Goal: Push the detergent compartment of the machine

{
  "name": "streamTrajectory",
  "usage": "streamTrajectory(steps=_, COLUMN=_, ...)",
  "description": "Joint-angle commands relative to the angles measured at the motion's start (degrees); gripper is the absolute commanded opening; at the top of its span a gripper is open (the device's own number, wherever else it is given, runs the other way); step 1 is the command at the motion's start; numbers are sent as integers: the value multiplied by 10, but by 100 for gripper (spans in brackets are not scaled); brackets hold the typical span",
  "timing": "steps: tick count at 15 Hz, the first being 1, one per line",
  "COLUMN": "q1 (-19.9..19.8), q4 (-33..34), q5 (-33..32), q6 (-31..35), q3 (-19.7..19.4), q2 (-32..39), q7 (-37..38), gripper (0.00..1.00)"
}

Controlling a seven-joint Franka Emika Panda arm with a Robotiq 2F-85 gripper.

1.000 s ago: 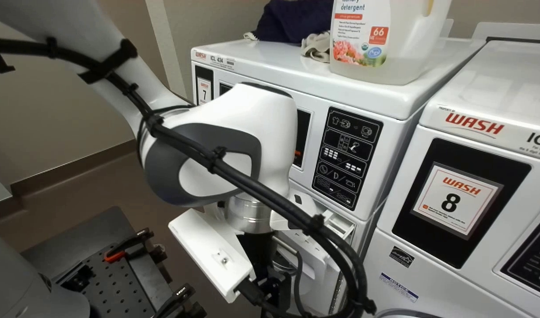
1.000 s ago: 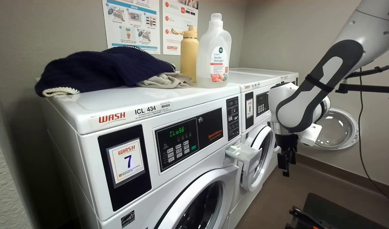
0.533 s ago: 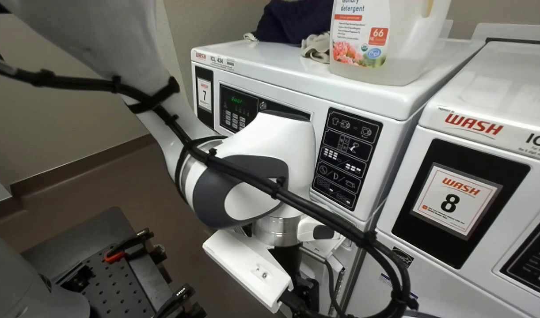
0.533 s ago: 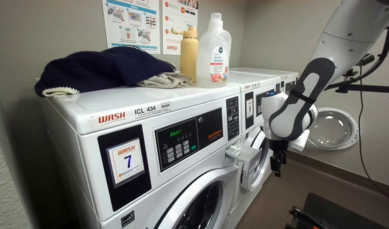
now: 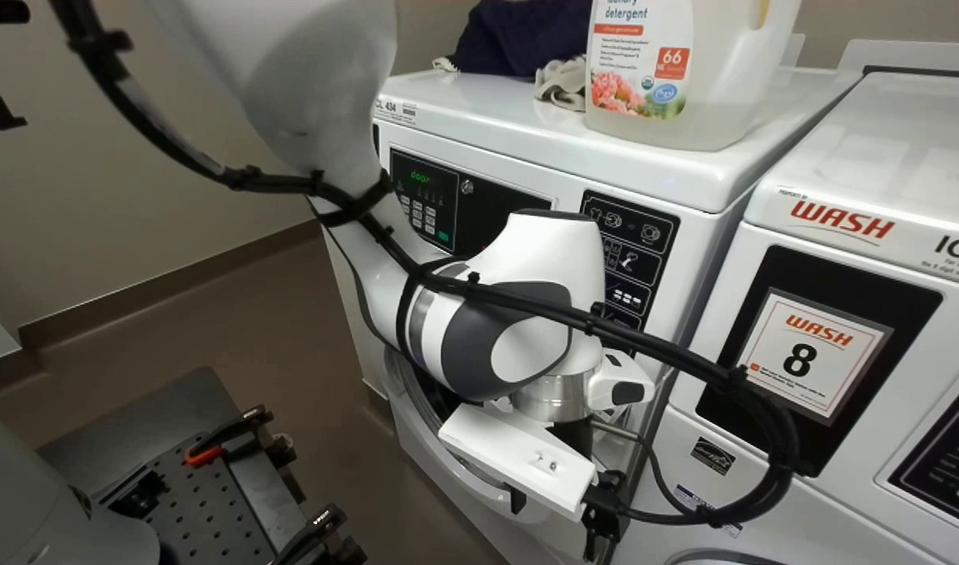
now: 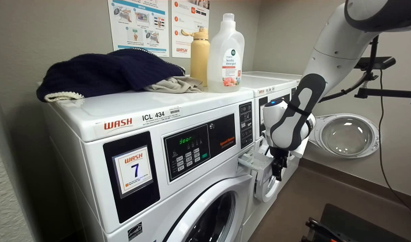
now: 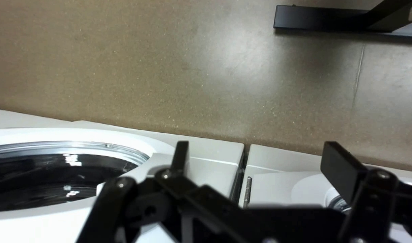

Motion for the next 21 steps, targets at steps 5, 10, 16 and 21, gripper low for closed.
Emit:
streamTrajectory(steps=5, q1=29, q4=75, q5=-19, q6=70, q3=-22, q2=70, q7=25, gripper=100)
streamTrajectory(steps=10, q1=64, q4=85, q5=-8, q6=129, q3=-55, q2=94, q7=63, gripper=100)
streamTrajectory(steps=16, q1=161, q4=48, q5=-12, q6=226, q3=-144, q2=80, q7=136, gripper=100)
streamTrajectory(steps=21, q1=349, q4=-18, q5=40, q6=355, q3=-307, q2=113, q7=113, gripper=100)
